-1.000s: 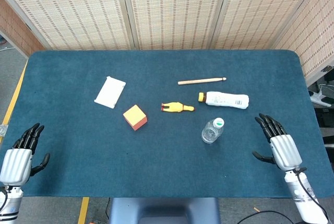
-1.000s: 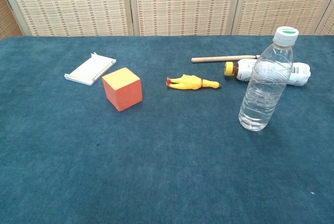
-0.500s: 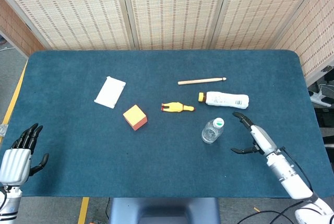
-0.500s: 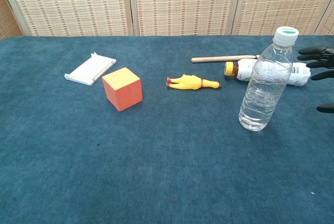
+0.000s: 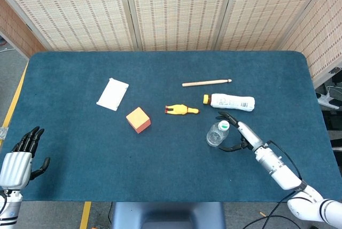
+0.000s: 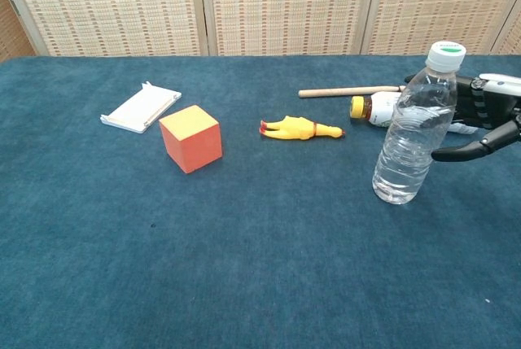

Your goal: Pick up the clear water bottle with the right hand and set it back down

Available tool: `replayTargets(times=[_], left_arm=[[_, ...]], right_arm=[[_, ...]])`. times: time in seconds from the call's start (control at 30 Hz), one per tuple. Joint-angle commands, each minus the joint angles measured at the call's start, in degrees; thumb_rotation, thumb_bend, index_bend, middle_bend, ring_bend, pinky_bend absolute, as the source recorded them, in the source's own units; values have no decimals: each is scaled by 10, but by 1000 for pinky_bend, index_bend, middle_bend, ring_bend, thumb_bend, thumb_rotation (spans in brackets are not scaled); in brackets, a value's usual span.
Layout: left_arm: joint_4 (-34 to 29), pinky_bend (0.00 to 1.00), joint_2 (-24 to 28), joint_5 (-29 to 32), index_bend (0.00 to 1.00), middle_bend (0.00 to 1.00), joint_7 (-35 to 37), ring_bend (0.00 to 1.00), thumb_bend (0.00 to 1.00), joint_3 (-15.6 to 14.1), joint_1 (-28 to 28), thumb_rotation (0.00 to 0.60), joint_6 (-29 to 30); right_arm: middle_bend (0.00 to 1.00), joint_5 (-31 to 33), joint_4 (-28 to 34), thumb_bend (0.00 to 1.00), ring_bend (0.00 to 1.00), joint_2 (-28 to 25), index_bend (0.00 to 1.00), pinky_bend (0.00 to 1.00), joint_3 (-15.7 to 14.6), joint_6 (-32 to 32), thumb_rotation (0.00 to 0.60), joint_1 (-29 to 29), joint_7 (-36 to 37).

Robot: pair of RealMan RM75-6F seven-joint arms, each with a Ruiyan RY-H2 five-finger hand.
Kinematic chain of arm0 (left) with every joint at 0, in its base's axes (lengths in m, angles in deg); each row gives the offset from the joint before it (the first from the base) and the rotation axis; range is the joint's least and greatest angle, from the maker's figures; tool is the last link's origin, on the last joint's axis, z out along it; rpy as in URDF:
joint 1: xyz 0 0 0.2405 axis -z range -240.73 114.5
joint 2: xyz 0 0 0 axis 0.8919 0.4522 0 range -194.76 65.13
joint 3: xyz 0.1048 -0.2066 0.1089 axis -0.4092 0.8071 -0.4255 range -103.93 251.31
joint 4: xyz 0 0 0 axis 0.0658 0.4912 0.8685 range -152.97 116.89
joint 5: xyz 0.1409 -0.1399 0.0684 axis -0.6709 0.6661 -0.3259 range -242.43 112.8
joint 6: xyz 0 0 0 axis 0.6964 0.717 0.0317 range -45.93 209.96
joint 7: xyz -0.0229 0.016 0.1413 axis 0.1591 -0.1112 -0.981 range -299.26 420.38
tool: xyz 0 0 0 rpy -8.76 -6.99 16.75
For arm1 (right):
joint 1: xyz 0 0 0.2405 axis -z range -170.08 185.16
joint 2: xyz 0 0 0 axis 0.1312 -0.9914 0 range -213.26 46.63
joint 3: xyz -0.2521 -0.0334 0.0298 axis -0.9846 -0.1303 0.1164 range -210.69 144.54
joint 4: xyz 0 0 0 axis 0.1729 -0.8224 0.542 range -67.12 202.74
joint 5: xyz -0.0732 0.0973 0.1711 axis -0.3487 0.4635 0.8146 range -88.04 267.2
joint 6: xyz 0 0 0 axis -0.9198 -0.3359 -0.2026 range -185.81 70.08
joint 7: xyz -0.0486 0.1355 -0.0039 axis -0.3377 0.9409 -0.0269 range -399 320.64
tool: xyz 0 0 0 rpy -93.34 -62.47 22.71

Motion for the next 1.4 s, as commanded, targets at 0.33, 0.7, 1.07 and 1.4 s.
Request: replayTargets(times=[0.33, 0.7, 1.07, 1.4], left_arm=[[-6, 307, 4, -3, 44, 27, -1, 92, 351, -3, 1, 600, -5], [-12, 308, 7, -5, 48, 33, -3, 97, 352, -4, 0, 600, -4], [-8, 308, 6, -8, 49, 34, -5, 98, 351, -5, 1, 600, -4], [1, 308, 1, -11, 51, 36, 3, 98, 353, -3, 1, 600, 1]], right_arm=[[659, 31, -21, 432, 549, 30, 703, 576, 21, -58, 600, 14, -100], [725, 24, -138, 452, 611, 122, 790, 633, 101, -313, 600, 57, -537], [751, 31, -82, 452, 633, 100, 818, 649, 60, -238, 600, 54, -367], [757, -22, 106, 453, 638, -80, 820, 649, -10, -99, 600, 8, 155]])
